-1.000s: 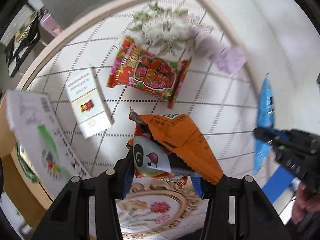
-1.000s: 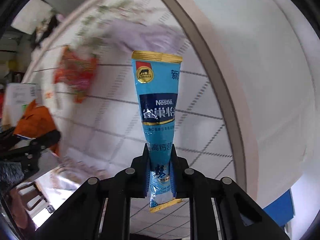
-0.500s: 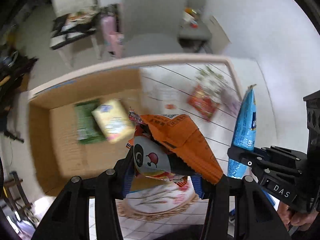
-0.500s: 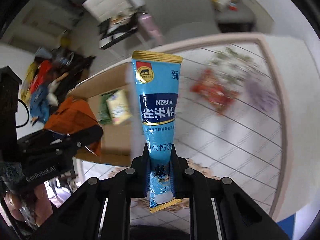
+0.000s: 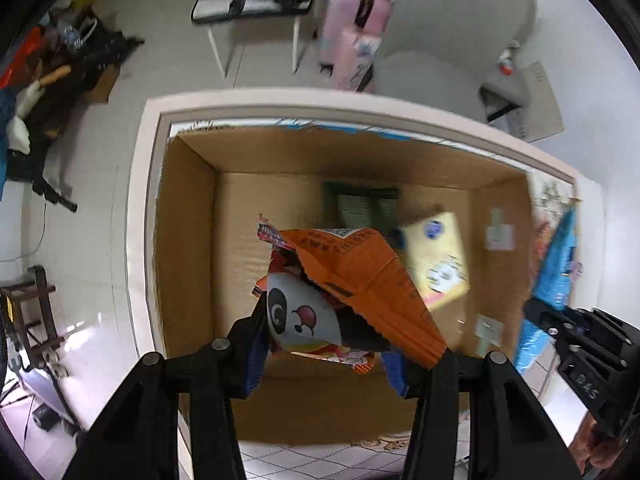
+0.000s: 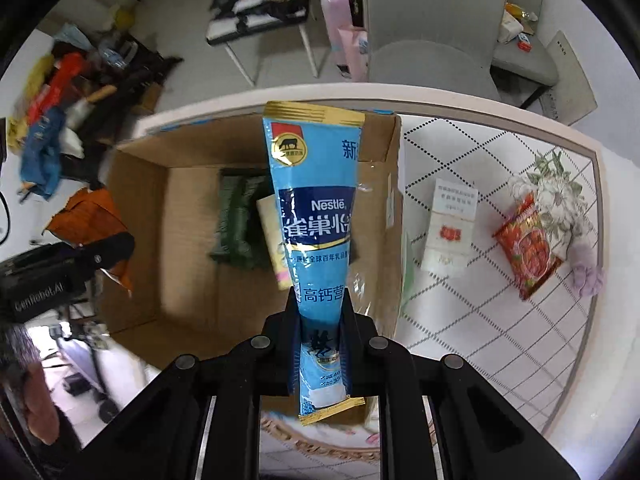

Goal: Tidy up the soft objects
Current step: 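Carry the panda bag and blue tube into the box and release both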

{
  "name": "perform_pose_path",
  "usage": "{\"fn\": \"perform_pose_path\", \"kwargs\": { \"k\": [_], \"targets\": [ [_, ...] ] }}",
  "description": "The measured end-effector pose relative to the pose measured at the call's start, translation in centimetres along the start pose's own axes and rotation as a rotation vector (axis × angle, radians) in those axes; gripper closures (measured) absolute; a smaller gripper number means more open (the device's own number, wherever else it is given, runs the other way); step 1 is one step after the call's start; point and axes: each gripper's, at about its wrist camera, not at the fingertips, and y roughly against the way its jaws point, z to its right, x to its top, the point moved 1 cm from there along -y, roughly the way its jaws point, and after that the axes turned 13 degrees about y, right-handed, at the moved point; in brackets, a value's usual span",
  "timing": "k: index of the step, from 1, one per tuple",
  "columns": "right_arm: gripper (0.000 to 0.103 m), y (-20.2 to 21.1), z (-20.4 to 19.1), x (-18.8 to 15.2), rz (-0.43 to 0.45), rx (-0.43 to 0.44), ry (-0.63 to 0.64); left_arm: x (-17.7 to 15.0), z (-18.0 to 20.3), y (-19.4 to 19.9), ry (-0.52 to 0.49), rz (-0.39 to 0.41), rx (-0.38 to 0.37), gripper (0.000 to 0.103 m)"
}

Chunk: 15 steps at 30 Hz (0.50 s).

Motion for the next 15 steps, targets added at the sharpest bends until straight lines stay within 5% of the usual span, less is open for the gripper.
{"fn": "perform_pose_path", "kwargs": {
  "k": [13, 15],
  "targets": [
    [0.079, -4.7, 1.5, 3.1, -0.068, -0.111, -0.032, 3.5, -0.6, -5.3, 0.039, -0.084, 0.051, 0.056],
    [0.074, -4.1, 1.3, 3.1, -0.048, -0.126, -0.03, 3.6, -0.5, -5.2, 0.037, -0.076, 0.067, 0.044]
  ]
}}
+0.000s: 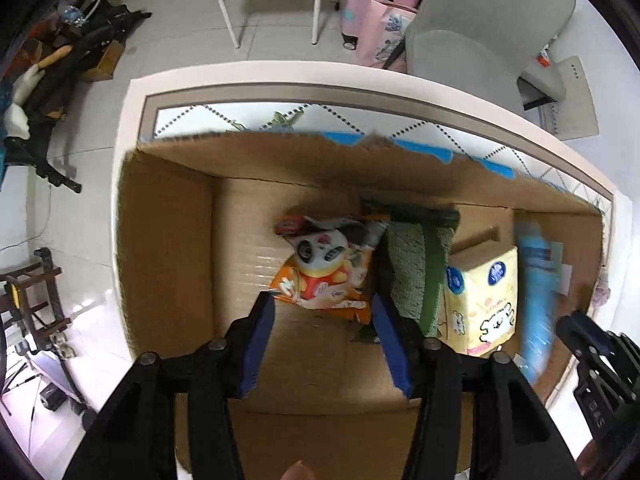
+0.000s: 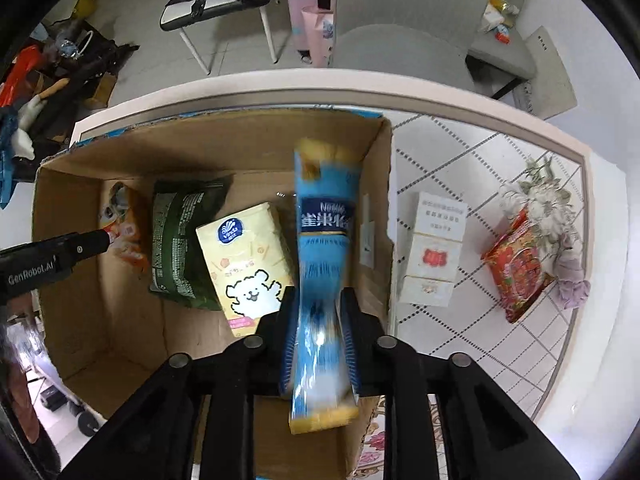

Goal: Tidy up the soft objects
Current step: 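Carry the panda bag and blue tube into the box and release both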

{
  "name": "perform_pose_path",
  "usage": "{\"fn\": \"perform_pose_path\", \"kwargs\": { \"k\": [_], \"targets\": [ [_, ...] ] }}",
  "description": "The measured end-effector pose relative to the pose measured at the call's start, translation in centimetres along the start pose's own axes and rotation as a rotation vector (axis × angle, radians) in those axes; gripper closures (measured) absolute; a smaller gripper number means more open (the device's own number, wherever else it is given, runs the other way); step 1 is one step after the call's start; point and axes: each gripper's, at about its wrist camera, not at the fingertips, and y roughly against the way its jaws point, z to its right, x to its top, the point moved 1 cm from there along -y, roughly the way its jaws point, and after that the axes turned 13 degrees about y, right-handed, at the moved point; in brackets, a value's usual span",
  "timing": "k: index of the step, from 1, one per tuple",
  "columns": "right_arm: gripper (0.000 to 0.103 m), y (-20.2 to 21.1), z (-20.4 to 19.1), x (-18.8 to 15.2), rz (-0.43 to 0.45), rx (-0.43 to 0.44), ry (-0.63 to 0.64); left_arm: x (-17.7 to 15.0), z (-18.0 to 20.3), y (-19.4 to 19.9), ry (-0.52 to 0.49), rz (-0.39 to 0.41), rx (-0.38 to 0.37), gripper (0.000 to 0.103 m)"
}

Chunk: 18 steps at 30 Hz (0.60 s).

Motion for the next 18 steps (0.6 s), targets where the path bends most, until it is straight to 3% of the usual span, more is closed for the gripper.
{"fn": "perform_pose_path", "kwargs": {
  "k": [3, 5, 6, 7, 9, 12, 18],
  "targets": [
    [0.062, 0.7, 0.1, -0.2, 0.008, 0.007, -0.003, -0.4, 0.0, 0.6, -0.004, 0.017, 0.013, 0.02],
    [0.042, 1.3, 0.1, -0.3, 0.015, 0.012, -0.011, -0.7, -0.2, 1.1, 0.001, 0.029, 0.013, 0.018],
    [0.027, 1.5, 0.1, -0.4, 0.017, 0.016, -0.01, -1.1, -0.2, 1.4, -0.002, 0.034, 0.003, 0.018],
    [0.019, 1.8, 0.0, -0.5, 0.02, 0.022, -0.006, -1.3, -0.1, 1.6, -0.005, 0.036, -0.001, 0.018],
    [0.019, 2.1, -0.3, -1.0, 0.021, 0.027, -0.002, -2.2, -0.1, 2.4, -0.009, 0.054, -0.001, 0.012],
    [0.011, 2.4, -0.8, -1.9, 0.025, 0.041, 0.006, -3.3, -0.3, 3.3, -0.01, 0.079, -0.007, 0.01],
    [0.01, 2.9, -1.8, -4.1, 0.054, 0.065, 0.013, -7.0, -1.1, 5.9, -0.002, 0.153, -0.037, 0.002]
  ]
}}
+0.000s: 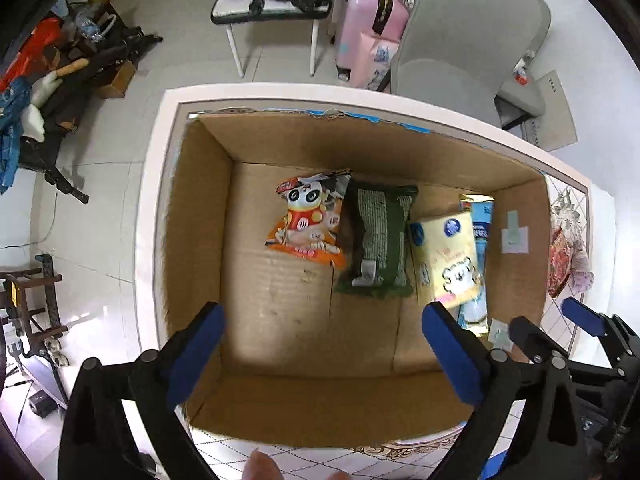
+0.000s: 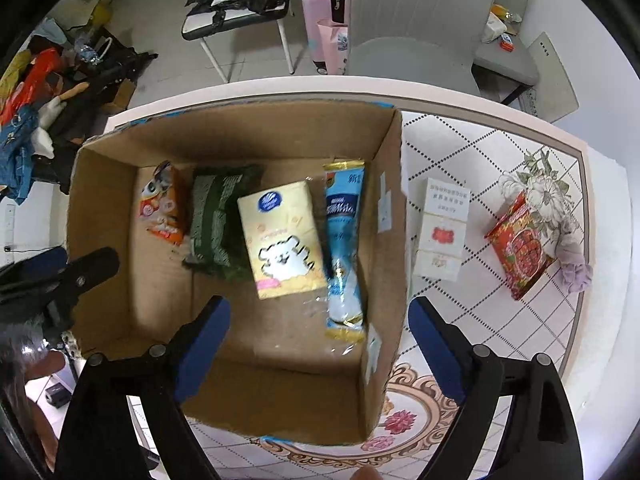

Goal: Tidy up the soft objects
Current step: 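Carry the panda bag and blue tube into the box and release both, then grasp the red snack bag with the left tool while the right grasps the lilac cloth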

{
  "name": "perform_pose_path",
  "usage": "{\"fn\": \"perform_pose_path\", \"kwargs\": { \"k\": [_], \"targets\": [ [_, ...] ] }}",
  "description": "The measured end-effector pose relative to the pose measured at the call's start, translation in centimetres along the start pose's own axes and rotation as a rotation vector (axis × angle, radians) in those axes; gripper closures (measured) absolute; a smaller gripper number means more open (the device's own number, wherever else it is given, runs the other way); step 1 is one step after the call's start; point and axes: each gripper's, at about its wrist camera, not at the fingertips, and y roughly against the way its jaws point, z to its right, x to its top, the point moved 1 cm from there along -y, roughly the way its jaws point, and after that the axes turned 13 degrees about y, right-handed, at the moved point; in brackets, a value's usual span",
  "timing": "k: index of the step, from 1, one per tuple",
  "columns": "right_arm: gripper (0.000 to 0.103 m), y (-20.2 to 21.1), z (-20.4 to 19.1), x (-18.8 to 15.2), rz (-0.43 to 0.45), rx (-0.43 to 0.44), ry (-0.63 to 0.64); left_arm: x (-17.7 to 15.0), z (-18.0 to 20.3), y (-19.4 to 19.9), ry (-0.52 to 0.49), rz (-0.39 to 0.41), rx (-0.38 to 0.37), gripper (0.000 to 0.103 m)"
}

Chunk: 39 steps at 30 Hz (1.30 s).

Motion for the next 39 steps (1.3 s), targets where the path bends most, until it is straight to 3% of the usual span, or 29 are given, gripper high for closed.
{"fn": "perform_pose_path", "kwargs": {
  "k": [3, 13, 21, 25, 29, 34, 39],
  "targets": [
    [0.01, 1.1, -0.6, -1.2, 0.025, 0.01, 0.02, -1.5, 0.0, 1.9, -0.011, 0.058, 0.022, 0.002],
    [0.01, 5.4, -1.1, -4.3, 0.11, 0.081, 0.072, -6.0, 1.0, 7.0, 0.002, 0.141, -0.011, 0.002],
    [0.01, 8.1, 5.6, -7.0, 0.177, 0.166, -0.036, -7.8, 5.9, 10.0, -0.005, 0.193, -0.053, 0.002],
    [0.01, 9.0, 11.2, -8.8, 0.199, 0.16, -0.124, -8.1, 11.3, 9.9, -0.043, 0.165, -0.103, 0.002],
    [0.01, 9.3, 18.6, -11.2, 0.2, 0.128, -0.244, -8.0, 17.9, 8.1, -0.102, 0.089, -0.147, 0.002],
    [0.01, 9.1, 27.0, -13.6, 0.181, 0.087, -0.356, -7.5, 25.3, 3.9, -0.096, -0.071, -0.249, 0.002],
    [0.01, 7.1, 33.4, -13.8, 0.113, 0.015, -0.337, -6.8, 31.2, -2.2, -0.045, -0.226, -0.277, 0.002]
  ]
}}
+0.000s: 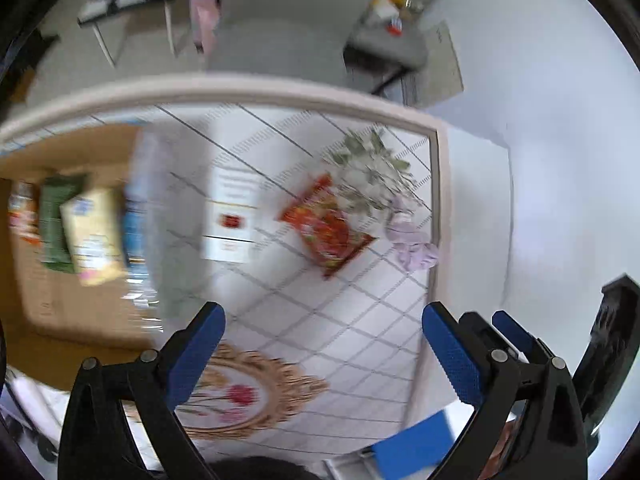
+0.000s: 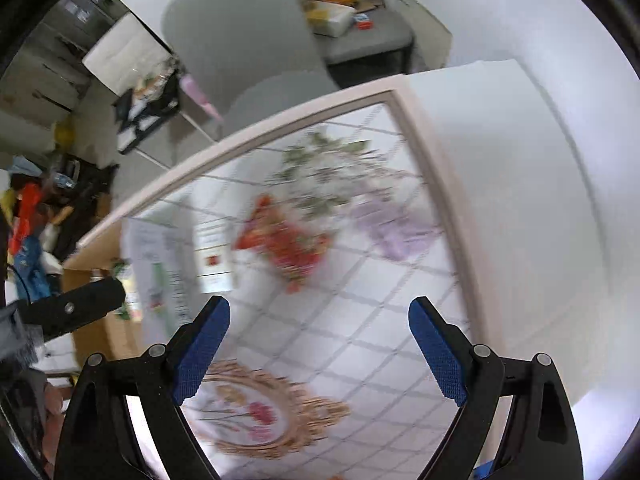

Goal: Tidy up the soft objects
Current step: 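Grasp the red snack bag with the left tool while the right grasps the lilac cloth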

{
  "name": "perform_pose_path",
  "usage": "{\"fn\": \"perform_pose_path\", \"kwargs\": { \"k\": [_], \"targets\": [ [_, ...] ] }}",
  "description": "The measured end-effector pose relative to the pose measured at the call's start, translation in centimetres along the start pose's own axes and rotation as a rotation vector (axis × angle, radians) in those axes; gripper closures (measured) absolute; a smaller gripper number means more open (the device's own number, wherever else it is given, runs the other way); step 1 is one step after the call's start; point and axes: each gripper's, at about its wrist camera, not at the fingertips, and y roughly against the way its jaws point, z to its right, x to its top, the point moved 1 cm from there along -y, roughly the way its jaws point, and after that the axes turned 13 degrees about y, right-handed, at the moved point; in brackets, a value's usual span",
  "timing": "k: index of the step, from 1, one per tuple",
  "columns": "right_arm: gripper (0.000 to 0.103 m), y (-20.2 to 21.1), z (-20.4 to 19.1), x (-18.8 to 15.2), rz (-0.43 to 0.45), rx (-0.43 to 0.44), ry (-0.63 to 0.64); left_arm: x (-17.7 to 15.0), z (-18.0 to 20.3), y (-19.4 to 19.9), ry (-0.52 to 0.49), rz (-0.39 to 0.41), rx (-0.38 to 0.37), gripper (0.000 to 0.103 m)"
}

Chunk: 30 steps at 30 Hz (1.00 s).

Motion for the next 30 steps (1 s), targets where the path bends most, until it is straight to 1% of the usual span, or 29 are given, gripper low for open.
{"fn": "perform_pose_path", "kwargs": {
  "k": [2, 4, 8, 10, 14, 19, 22, 25, 27, 28, 29, 30],
  "targets": [
    [0.01, -1.8, 1.7, 1.1, -0.045, -0.032, 0.048, 1.2, 1.1, -3.7, 0.053, -0.065, -0.002, 0.002],
    [0.01, -3.6, 3.0, 1.8, -0.081, -0.049, 0.096, 2.3, 1.4, -7.2, 0.116, -0.128, -0.005, 0.002],
    [0.01, -8.5, 5.3, 3.4, -0.171, -0.102, 0.19, 3.9, 1.3, -12.4, 0.231, -0.209, -0.006, 0.002],
    [0.01, -10.6, 6.1, 3.8, -0.212, -0.103, 0.219, 4.7, 1.2, -14.9, 0.27, -0.247, -0.01, 0.002],
    [0.01, -13.3, 6.9, 4.5, -0.255, -0.076, 0.257, 5.5, 1.4, -18.0, 0.302, -0.263, 0.043, 0.002],
    [0.01, -15.7, 7.3, 5.5, -0.294, -0.026, 0.277, 5.8, 1.5, -19.7, 0.323, -0.278, 0.06, 0.002],
    [0.01, -16.9, 7.3, 5.9, -0.314, 0.006, 0.283, 5.9, 1.5, -20.7, 0.329, -0.27, 0.097, 0.002],
    [0.011, -18.1, 7.2, 6.3, -0.336, 0.018, 0.292, 6.0, 1.8, -21.1, 0.332, -0.261, 0.137, 0.009],
    [0.012, -18.8, 7.2, 6.4, -0.347, 0.018, 0.293, 6.1, 2.2, -21.1, 0.318, -0.25, 0.171, 0.02],
    [0.015, -19.2, 7.2, 6.5, -0.352, 0.022, 0.293, 6.0, 2.3, -21.0, 0.317, -0.244, 0.186, 0.024],
    [0.017, -19.5, 7.2, 6.2, -0.353, 0.026, 0.293, 6.1, 2.6, -20.8, 0.313, -0.236, 0.197, 0.032],
    [0.023, -19.7, 7.2, 6.2, -0.358, 0.027, 0.293, 6.2, 3.0, -20.7, 0.299, -0.233, 0.199, 0.037]
  ]
}}
